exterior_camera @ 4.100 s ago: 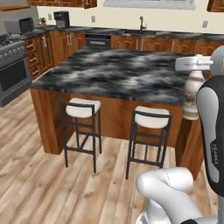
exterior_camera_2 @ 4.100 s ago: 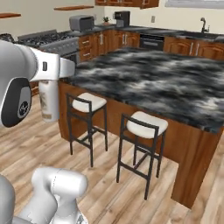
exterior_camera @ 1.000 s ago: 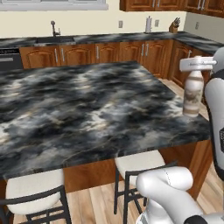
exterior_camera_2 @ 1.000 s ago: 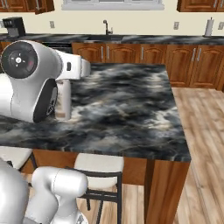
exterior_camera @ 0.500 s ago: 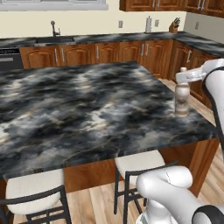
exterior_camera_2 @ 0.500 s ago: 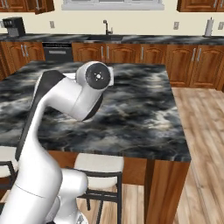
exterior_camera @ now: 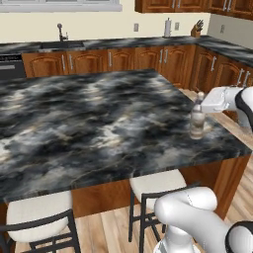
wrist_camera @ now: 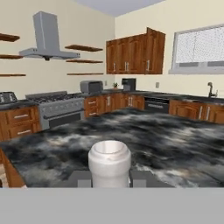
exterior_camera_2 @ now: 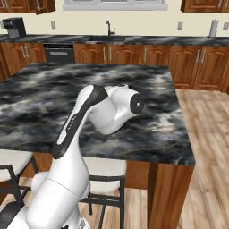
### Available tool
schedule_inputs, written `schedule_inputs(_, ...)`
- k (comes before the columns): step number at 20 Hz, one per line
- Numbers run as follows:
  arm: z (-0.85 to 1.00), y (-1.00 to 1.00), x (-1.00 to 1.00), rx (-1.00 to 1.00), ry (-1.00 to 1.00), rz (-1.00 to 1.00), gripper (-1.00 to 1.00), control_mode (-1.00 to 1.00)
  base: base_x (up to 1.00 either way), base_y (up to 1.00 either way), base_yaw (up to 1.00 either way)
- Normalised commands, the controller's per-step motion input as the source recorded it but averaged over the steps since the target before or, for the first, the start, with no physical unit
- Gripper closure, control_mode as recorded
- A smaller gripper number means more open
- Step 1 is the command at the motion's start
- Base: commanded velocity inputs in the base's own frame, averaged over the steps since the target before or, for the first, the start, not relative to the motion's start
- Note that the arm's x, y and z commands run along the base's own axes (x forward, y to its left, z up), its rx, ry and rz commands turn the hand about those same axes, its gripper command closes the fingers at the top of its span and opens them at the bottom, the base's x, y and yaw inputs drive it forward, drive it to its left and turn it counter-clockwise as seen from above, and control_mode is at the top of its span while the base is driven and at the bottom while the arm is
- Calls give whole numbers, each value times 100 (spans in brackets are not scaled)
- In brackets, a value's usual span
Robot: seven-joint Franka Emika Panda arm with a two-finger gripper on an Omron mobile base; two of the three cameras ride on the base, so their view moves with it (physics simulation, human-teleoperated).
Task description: Get the candle and the liquor from the cabinet and move them to the dining counter.
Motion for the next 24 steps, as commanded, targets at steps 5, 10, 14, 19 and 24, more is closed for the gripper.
schedule_inputs(5,-25,-8,32,4,-5,10,100,-100,0,0,0)
schedule_inputs(10,-8,0,33,2,0,2,100,-100,0,0,0)
schedule_inputs(14,-10,10,42,0,0,0,100,-100,0,0,0)
schedule_inputs(19,-19,15,33,0,0,0,100,-100,0,0,0)
schedule_inputs(24,-20,11,40,0,-1,0,100,-100,0,0,0)
